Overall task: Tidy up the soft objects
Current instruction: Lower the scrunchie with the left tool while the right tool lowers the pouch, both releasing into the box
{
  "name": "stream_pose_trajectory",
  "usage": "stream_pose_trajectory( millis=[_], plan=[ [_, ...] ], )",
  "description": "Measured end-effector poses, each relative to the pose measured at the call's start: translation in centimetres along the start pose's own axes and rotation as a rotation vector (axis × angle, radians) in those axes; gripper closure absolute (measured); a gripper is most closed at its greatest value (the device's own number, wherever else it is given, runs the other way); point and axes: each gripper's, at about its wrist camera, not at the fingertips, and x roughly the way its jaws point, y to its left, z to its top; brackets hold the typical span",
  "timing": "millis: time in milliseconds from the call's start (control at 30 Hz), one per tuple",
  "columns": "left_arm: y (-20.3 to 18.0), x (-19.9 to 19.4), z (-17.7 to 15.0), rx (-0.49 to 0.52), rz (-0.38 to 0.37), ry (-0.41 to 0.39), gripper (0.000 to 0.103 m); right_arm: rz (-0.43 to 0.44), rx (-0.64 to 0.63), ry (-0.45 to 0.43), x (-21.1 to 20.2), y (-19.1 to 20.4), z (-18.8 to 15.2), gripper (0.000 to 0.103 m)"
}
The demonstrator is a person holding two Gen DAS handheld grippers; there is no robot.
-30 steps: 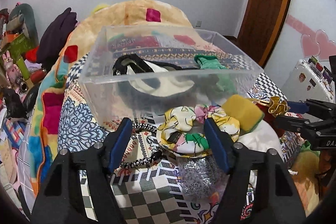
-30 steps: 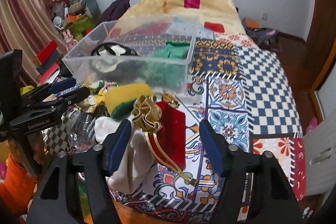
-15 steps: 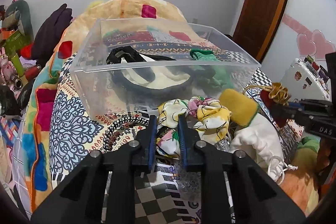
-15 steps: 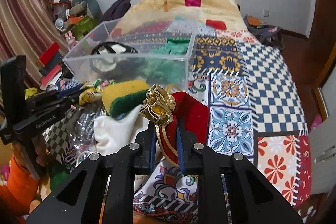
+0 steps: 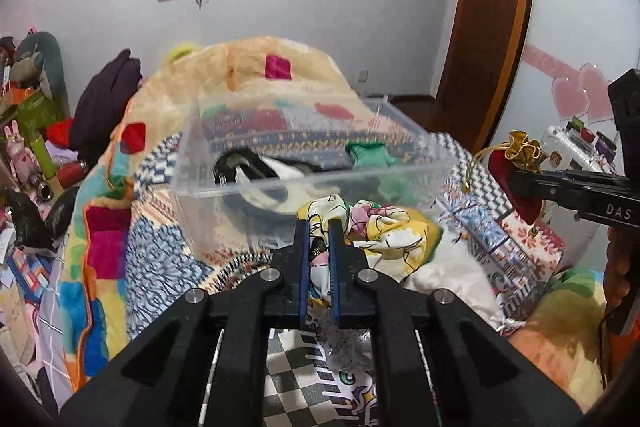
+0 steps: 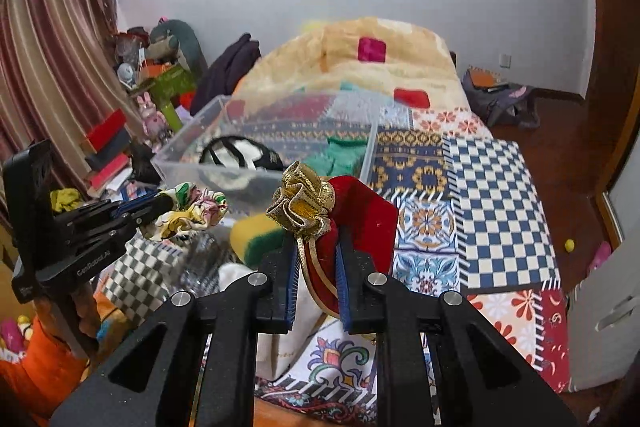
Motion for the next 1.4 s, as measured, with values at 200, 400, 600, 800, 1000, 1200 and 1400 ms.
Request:
stream_pose_trajectory(
  millis=[200, 400, 600, 800, 1000, 1200, 1400],
  plan=[
    [0.4, -1.9, 2.0, 0.000, 0.027, -0.078, 0.095, 0.019, -0.006, -0.056, -0.8, 0.6, 1.6, 0.088],
    [1.1, -2.7, 4.3, -0.009, 0.055, -0.143, 0.095, 0.024, -0.032, -0.098, -0.4, 1.5, 3.5, 0.088],
    [1.8, -1.8, 6.5, -0.014, 0.083, -0.176, 0.095, 0.043, -0.042, -0.132, 0.7, 2.1, 5.7, 0.088],
    [2.8, 0.5, 7.3, -0.040, 0.115, -0.162, 0.095, 0.061, -0.045, -0.151, 2.3, 3.2, 7.2, 0.088],
    [3.8, 3.1, 7.3, -0.059, 0.140, -0.116, 0.095, 0.079, -0.029, -0.108, 5.0, 3.3, 8.1, 0.088],
    [3.8, 5.9, 6.7, -0.043, 0.146, -0.042, 0.095, 0.062, -0.014, -0.016, 8.6, 3.0, 8.0, 0.088],
    [3.2, 8.3, 5.7, -0.015, 0.150, 0.025, 0.095, 0.001, -0.027, 0.060, 10.7, 2.8, 7.3, 0.088]
  ],
)
